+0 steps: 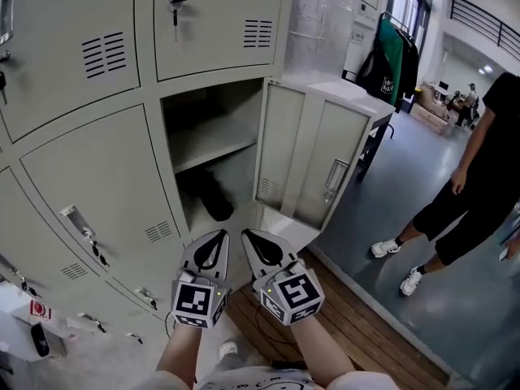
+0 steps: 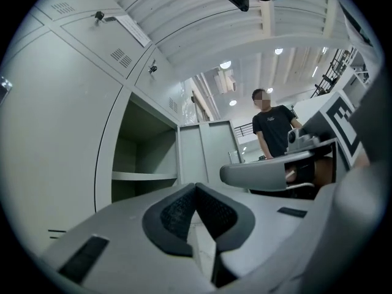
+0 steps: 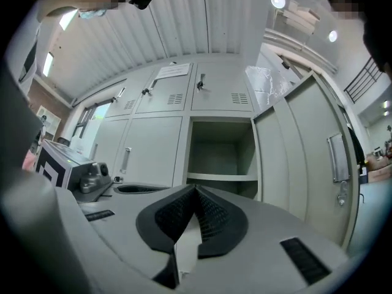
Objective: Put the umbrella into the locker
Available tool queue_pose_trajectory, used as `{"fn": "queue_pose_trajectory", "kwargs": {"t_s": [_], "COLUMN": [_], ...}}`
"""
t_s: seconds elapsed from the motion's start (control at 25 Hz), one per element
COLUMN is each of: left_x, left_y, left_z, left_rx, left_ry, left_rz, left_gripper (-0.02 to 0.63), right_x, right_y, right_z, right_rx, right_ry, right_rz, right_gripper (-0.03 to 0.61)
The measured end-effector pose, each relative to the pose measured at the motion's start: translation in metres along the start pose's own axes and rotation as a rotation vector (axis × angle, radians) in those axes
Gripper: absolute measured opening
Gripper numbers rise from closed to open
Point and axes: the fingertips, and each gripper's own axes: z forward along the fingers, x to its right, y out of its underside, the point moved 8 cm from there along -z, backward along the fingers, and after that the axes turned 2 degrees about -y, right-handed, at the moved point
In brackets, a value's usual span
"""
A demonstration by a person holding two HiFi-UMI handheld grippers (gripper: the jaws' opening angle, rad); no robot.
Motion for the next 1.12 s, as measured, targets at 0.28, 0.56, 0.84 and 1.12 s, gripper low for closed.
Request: {"fn": "queue_pose_trajectory", "kwargs": {"t_s": [0.28, 0.56, 0.84, 1.12], "left_x": [0.036, 0.043, 0.040, 0.034], "left_y": [-0.026, -0.045, -0.044, -0.049], "left_z": [-0.033, -0.062, -0.078, -0.081], "left_rx": [0.037, 0.047, 0.035, 0.036], "left_ry": [-0.061, -0.130, -0.142, -0.130], "left_rz": [0.036, 0.075, 0.055, 0.078], "left_gripper": [0.008, 0.008, 0.008, 0.008], "right_x": [-0.025, -0.050, -0.064, -0.075], "right_y": [-0.019, -0.024, -0.025, -0.029], "right_z": [-0.037, -0.046, -0.044, -0.037], "right_rx": [0.010, 0.009, 0.000, -0.004], "right_ry": [-0.060, -0.103, -0.125, -0.116], "right_rz": [-0.050, -0.079, -0.087, -0.115], "right_gripper": [0.026, 0.026, 0.026, 0.025]}}
